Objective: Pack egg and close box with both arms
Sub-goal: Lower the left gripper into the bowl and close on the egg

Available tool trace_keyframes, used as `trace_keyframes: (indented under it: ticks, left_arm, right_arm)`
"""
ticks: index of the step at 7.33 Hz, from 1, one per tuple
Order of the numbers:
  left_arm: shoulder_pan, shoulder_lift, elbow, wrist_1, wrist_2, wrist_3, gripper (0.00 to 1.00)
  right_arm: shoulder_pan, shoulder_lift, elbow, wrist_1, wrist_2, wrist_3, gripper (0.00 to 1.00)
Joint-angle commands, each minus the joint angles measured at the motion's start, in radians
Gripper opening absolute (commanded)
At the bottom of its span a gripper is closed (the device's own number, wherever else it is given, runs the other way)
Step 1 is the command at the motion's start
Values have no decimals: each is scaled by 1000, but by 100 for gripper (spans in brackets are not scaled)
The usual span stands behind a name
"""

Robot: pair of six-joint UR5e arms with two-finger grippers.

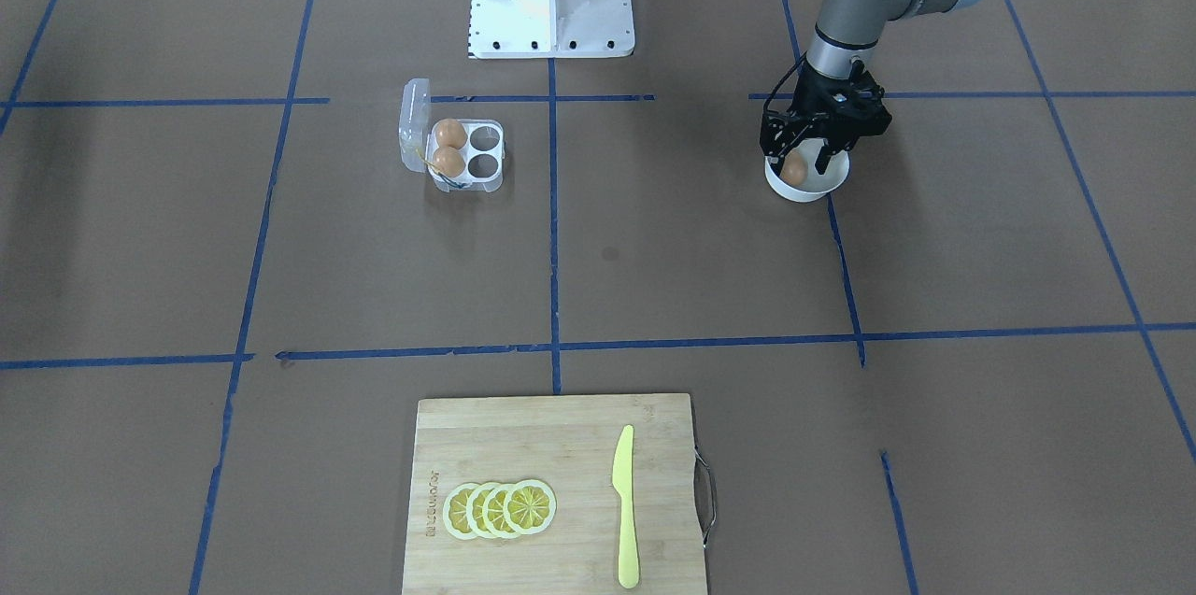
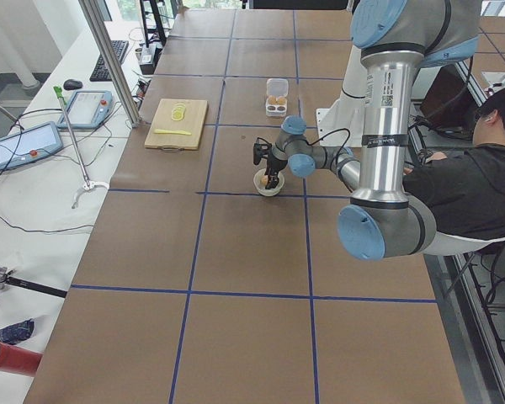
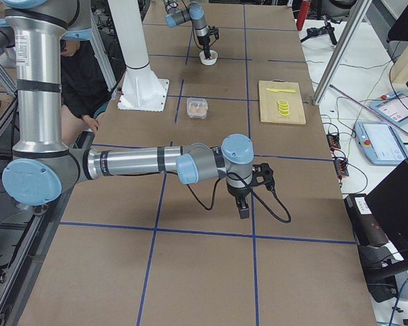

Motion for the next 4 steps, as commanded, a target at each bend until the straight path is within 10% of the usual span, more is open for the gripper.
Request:
trace_keyframes:
  ticks: [1, 2, 4]
  left_arm:
    - [4, 0, -4, 0, -2, 3, 56]
    - [4, -3, -6, 0, -5, 7, 5]
    - [-5, -6, -30, 0, -5, 85, 0]
  right_arm:
    - [0, 3, 0, 0, 0, 0, 100]
    - [0, 3, 0, 0, 0, 0, 100]
    - [0, 3, 0, 0, 0, 0, 100]
